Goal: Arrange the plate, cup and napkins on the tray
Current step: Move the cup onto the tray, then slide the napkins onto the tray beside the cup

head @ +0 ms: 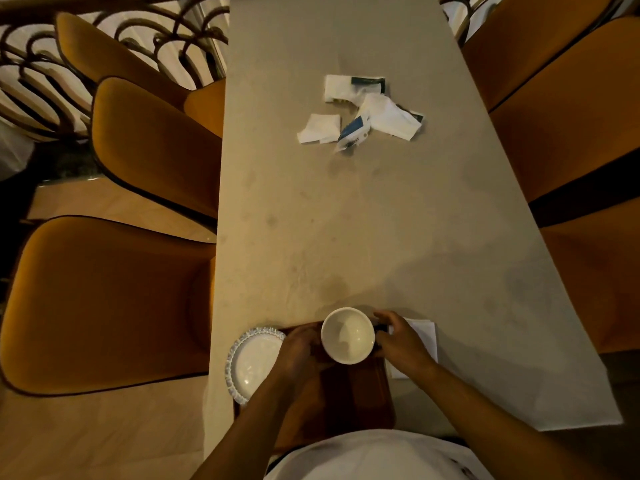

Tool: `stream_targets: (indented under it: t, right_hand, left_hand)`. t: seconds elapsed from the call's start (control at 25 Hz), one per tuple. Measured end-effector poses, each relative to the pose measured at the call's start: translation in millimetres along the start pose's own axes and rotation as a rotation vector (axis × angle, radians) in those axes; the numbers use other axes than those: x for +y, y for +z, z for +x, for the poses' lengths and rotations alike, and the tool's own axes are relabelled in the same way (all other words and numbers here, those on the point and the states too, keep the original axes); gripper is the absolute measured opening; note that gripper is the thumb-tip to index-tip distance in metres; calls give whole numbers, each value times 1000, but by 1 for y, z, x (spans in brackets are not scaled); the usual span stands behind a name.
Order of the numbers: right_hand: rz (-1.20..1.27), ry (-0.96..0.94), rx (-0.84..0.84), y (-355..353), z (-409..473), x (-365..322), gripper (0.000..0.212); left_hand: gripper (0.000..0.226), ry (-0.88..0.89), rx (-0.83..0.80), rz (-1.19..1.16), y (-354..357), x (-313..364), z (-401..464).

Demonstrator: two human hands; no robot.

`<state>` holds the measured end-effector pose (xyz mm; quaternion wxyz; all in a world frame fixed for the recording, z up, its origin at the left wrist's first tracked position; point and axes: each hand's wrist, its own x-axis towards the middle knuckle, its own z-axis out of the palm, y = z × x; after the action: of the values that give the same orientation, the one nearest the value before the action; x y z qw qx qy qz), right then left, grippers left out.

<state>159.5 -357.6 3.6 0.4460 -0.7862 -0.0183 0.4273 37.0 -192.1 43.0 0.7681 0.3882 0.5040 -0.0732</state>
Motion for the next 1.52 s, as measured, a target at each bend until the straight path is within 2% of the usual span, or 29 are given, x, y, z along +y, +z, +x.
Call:
stream_targets:
  t: [0.16,0.32,0.68,0.88,1.0,1.12,1.2,1.28,1.44,1.52]
  right_hand:
    - [68,15,125,-9,1,12,36]
    - [112,42,174,-12,3,18,26]
    - [166,38,145,-13,4,16,42]
    - [156,36,195,-14,-4,17,30]
    - [-5,93,374,-23,-15,27,25]
    - [-94,159,518,-36,-32,49,30]
    - [-120,228,514,-42,-40,62,34]
    - [-120,253,464,-43,-43,71,36]
    - [-66,246,364,-50,-39,71,39]
    - [9,244,309,-56,-33,75,37]
  left_hand:
    - [27,23,49,-25,-17,0,-3]
    - [28,28,66,-41,-22,-2,-4]
    - [30,44,87,-43,-21,-4,-6]
    - [27,59,128,-34,-20,-11,-6]
    - [23,-44,198,21,-14,-40,-5]
    - [23,-249,-4,227,3,-70,-4]
    - [22,-259,-94,296,21,-81,-2]
    - [21,-216,-126,268,41,-86,0]
    - [19,-196,-97,145,81,-82,-10]
    - [28,-278,-66,91,91,-80,-19]
